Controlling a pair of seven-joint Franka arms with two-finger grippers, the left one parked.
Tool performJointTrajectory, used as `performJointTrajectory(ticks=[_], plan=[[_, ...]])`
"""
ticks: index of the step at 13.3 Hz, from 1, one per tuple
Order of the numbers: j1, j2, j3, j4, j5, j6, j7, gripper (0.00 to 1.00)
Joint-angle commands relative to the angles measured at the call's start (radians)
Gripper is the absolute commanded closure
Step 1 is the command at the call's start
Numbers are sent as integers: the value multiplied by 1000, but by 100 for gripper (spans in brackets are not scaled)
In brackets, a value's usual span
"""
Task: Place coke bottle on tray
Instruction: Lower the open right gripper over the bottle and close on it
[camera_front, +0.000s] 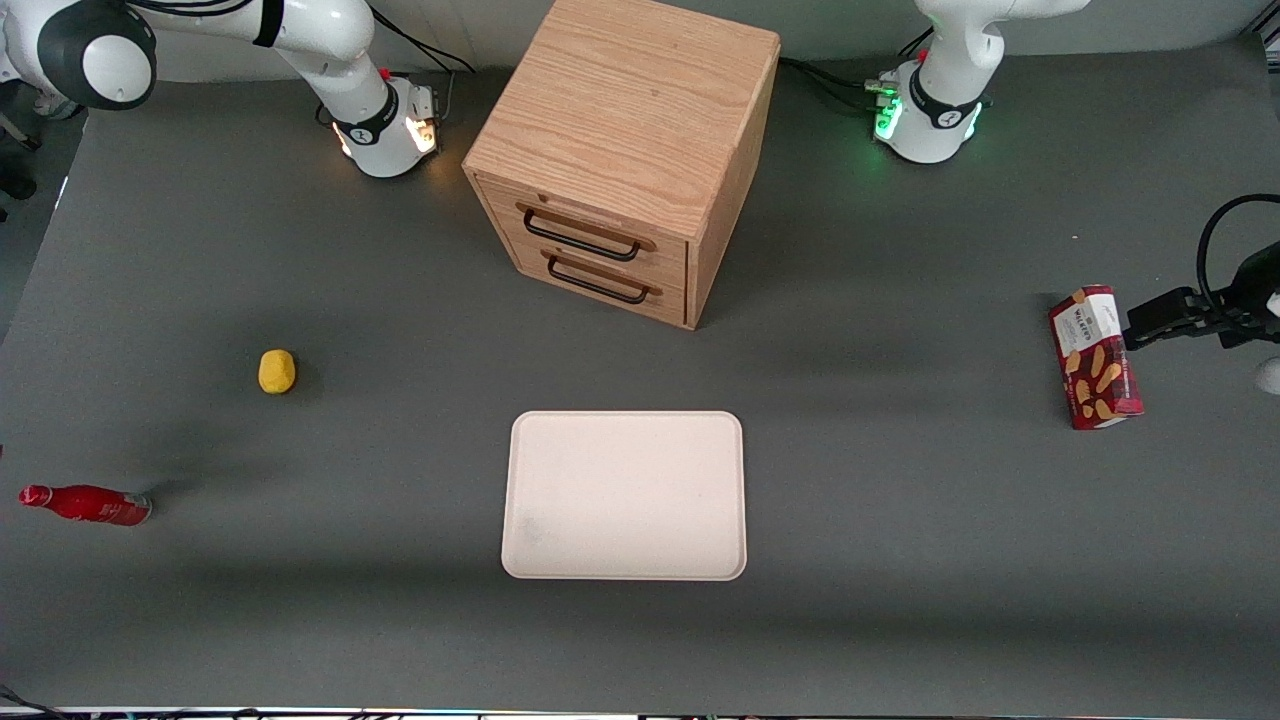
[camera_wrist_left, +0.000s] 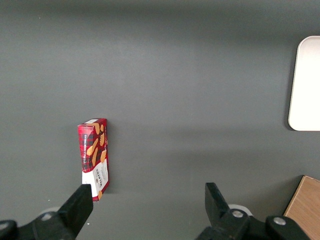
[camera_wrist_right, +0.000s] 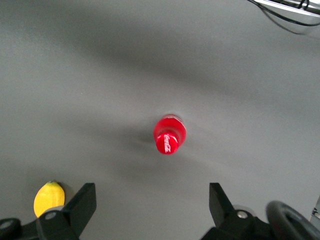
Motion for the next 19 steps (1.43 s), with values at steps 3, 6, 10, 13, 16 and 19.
performJointTrajectory(ticks=[3,6,10,13,16,19], plan=[[19,54,1,24,-25,59,-13,0],[28,59,1,-12,-40,119,-13,0],[42,71,1,-42,-42,176,-13,0],[42,85,1,-52,-42,184,-15,0],[42,85,1,-85,-42,227,-16,0],[42,85,1,-86,-43,227,-23,0]])
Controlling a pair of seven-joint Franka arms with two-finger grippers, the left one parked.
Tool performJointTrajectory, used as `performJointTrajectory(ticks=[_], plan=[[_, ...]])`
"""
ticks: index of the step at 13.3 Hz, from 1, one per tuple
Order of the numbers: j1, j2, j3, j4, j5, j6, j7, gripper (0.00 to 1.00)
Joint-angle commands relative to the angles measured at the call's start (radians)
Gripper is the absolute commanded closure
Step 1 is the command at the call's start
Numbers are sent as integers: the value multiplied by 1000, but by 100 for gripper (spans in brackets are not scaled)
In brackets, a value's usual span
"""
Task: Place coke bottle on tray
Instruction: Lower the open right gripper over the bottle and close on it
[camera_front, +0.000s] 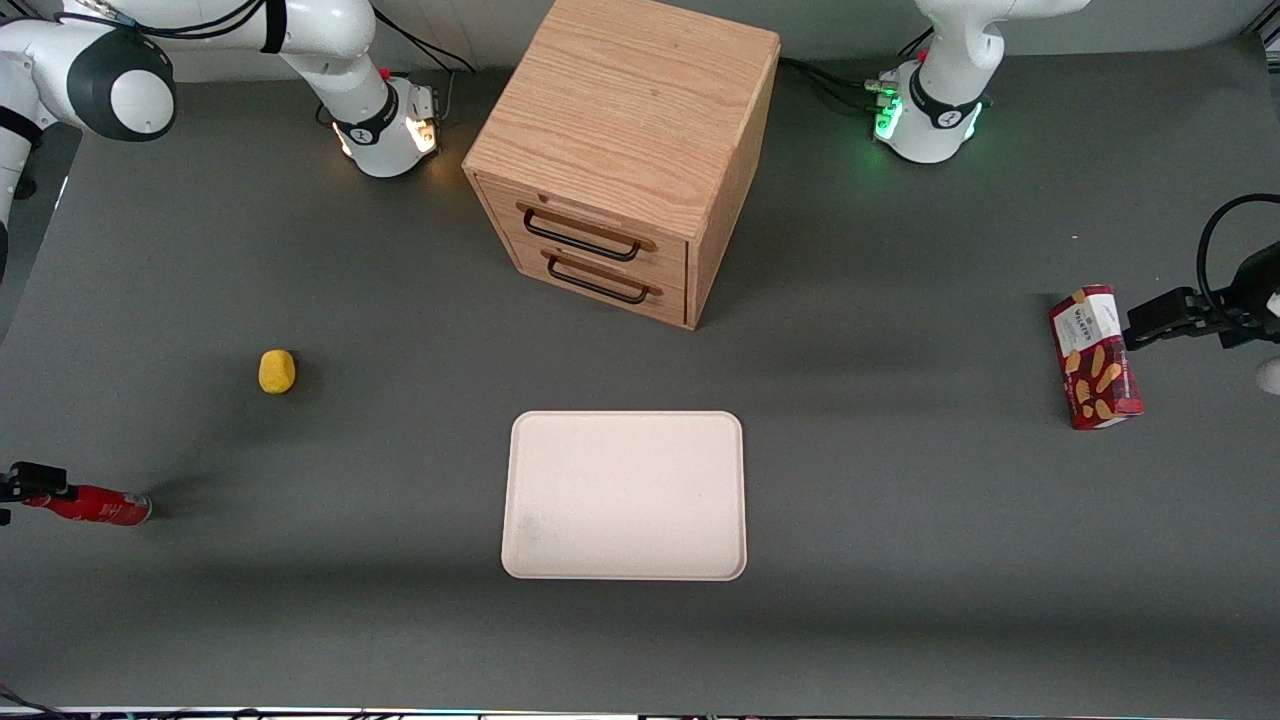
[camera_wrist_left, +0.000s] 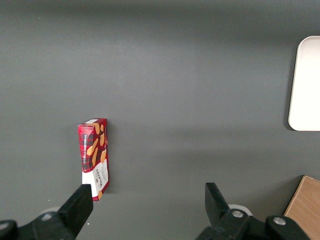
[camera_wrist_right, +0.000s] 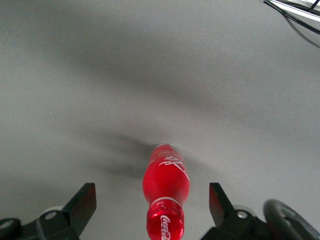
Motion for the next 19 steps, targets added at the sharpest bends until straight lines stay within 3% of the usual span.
performJointTrajectory(ticks=[1,2,3,5,11,15,19], plan=[[-1,-10,-1,-11,-16,11,-28,0],[-1,-10,-1,-11,-16,11,-30,1],[-1,-10,-1,-11,-16,11,-31,8],[-1,-12,-11,-10,-34,11,-39,34],[0,-13,-12,-10,-102,8,-45,86],[0,-27,-12,-8,-105,-4,-47,90],[2,-90,-8,6,-119,-133,-47,95]])
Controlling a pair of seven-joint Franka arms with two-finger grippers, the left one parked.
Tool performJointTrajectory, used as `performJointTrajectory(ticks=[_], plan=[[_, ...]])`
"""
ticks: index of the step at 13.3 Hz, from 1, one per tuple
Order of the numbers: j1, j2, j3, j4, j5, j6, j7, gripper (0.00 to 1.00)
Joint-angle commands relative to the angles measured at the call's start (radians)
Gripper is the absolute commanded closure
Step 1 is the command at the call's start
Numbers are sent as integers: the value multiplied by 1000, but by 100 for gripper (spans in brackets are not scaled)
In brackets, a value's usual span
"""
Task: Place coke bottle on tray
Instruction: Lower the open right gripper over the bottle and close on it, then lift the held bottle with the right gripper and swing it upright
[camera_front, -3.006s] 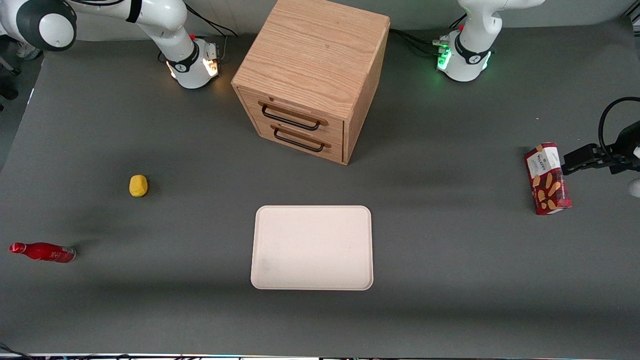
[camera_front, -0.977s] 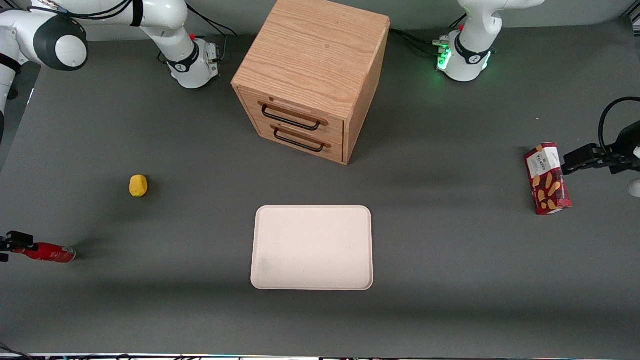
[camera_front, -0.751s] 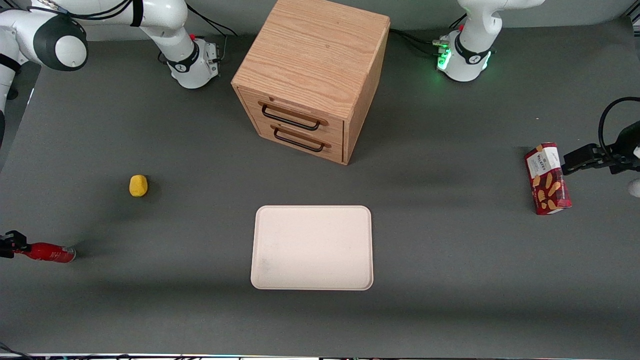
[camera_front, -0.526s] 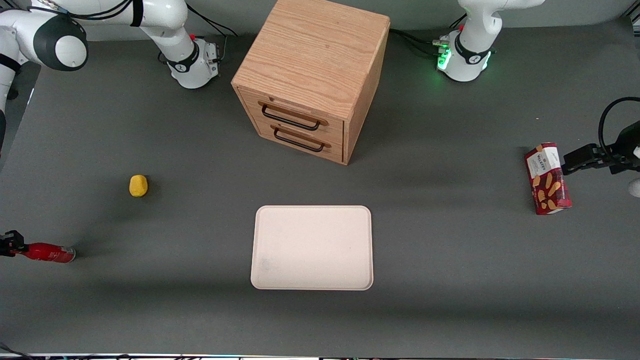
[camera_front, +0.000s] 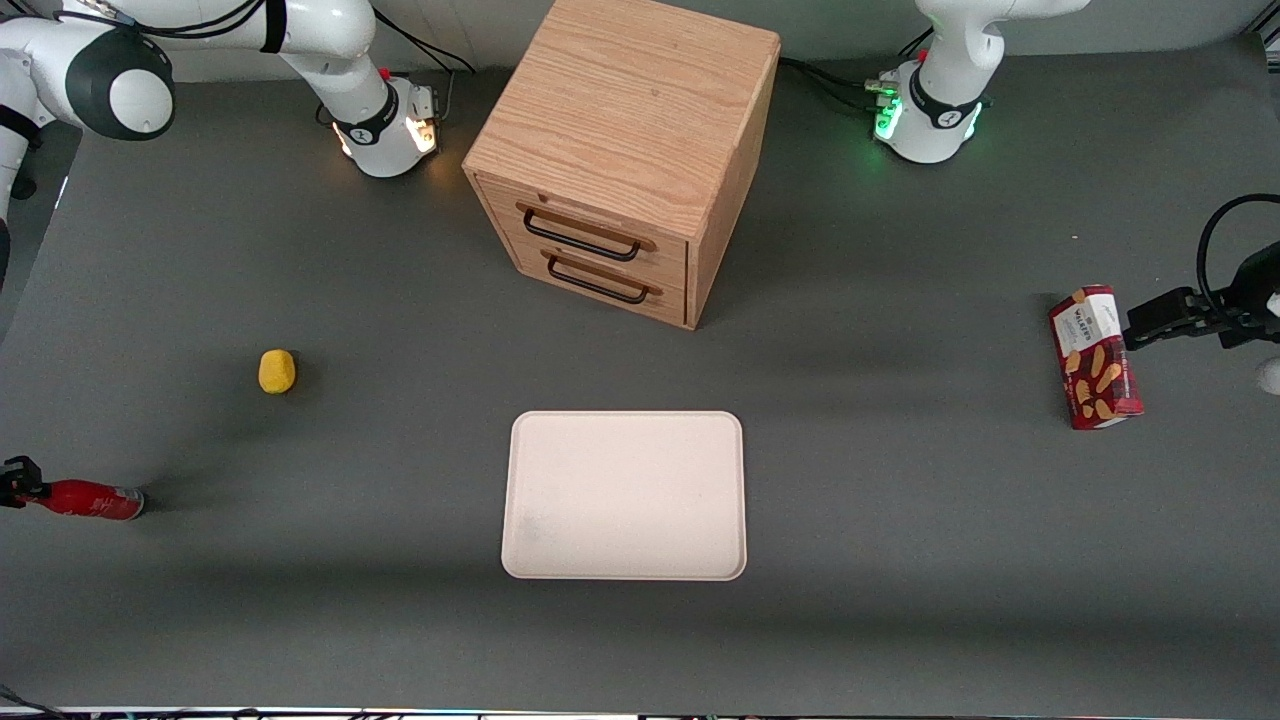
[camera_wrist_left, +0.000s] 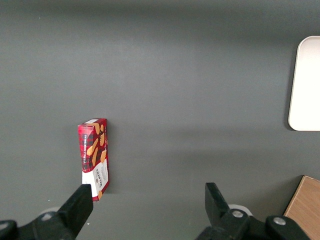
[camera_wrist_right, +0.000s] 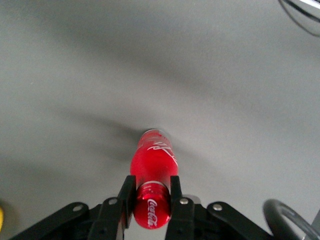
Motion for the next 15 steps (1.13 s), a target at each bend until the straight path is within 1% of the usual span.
performJointTrajectory(ticks=[1,4,7,9,12,15], plan=[[4,-89,2,-5,-26,-103,-24,97],[7,-181,2,-5,-27,-210,-25,98],[13,-270,3,-5,-52,-279,-59,98],[13,-333,0,-5,-53,-322,-88,99],[15,-425,-3,-4,-52,-421,-90,99],[30,-493,-11,-1,-53,-488,-91,99]])
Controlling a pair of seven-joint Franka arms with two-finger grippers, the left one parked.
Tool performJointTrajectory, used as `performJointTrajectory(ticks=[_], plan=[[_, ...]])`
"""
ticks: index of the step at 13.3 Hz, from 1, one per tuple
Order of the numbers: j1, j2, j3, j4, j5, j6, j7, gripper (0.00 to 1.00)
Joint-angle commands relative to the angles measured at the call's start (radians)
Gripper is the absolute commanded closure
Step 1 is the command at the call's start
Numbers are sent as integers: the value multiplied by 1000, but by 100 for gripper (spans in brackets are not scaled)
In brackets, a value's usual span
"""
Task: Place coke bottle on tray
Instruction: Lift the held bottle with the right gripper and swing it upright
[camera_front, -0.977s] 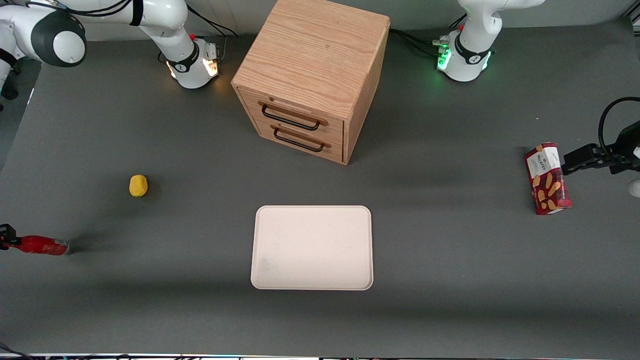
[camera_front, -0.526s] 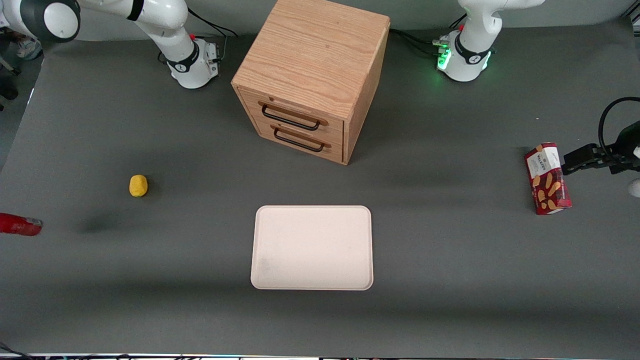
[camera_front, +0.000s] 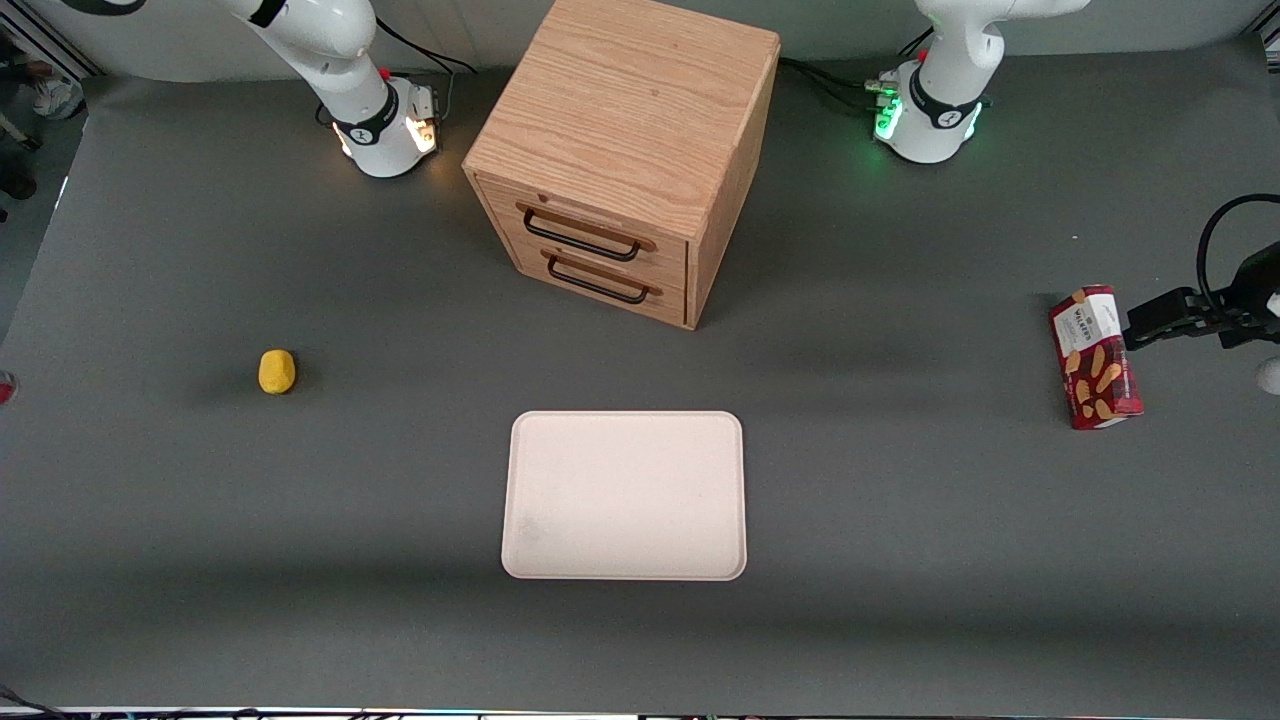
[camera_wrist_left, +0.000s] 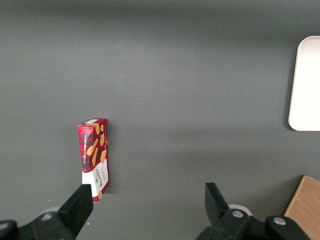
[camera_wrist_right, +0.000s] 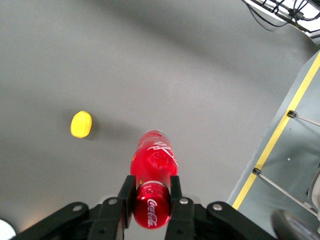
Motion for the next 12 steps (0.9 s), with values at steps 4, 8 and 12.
performJointTrajectory(ticks=[4,8,12], plan=[[99,-81,-20,-22,-16,-47,-9,99],[341,-103,-86,-25,24,-91,210,100],[593,-100,-86,-25,39,-94,577,100]])
